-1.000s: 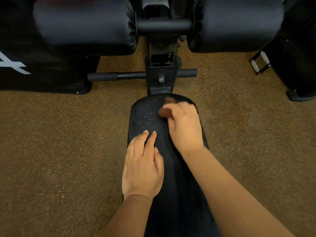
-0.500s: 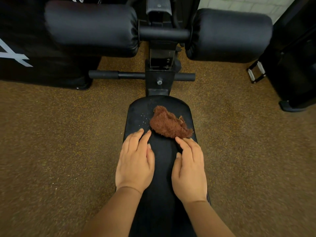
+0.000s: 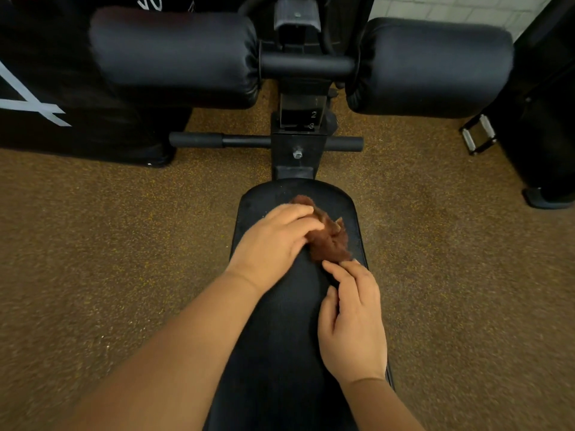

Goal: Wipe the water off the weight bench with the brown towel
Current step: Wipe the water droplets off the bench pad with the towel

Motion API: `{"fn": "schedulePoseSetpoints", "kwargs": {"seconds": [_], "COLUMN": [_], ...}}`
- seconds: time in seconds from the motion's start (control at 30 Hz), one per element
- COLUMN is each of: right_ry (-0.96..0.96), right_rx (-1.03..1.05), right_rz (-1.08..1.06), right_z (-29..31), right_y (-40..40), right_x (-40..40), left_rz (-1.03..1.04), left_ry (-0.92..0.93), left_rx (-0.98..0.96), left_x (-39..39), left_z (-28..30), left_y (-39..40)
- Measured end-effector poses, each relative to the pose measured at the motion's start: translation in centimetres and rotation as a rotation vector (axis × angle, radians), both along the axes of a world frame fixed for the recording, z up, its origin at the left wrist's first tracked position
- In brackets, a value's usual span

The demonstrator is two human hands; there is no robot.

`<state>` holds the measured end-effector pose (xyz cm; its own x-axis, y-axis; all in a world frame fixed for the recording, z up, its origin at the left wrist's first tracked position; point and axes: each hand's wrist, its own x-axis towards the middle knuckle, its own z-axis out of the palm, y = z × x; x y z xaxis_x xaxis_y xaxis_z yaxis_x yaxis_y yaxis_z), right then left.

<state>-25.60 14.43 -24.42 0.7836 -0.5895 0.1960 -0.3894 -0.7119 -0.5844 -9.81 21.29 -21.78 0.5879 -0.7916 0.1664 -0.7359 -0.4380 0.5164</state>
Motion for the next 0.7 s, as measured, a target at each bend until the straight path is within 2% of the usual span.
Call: {"fn": "schedulePoseSetpoints", "kwargs": {"seconds": [0.07,0.23,0.43,0.5,0.63,0.7], "right_ry": [-0.018,-0.030,-0.018,-0.013,-0.003,-0.002], "right_rx": [-0.002,-0.007,-0.015,-0.013,-0.026,-0.035], "right_rz": [0.002,-0.004,-0.006,-0.006,0.003,0.007], "right_z": [-0.2,-0.3,-0.2,-0.2,-0.2,-0.1], "right_y": [-0.1,-0.1,-0.1,-0.1,0.0,-0.1], "right_x": [0.0,-0.1,-0.1,-0.1,-0.1,-0.1], "left_rz": [0.033,0.363,0.211,0.238,0.388,0.380], "left_ry": [-0.051,-0.006,-0.055,-0.079,-0.011,-0.007], "left_rx": [-0.003,0.011,0.009,0.023,0.022,0.016], "left_x": [1.8,4.0,0.6,2.6,5.5,5.7], "left_z": [0.1,0.4,0.3,0.2,0.1,0.0], "left_y": [-0.4,-2.2,1.3,0.4,-3.6,-3.9]}}
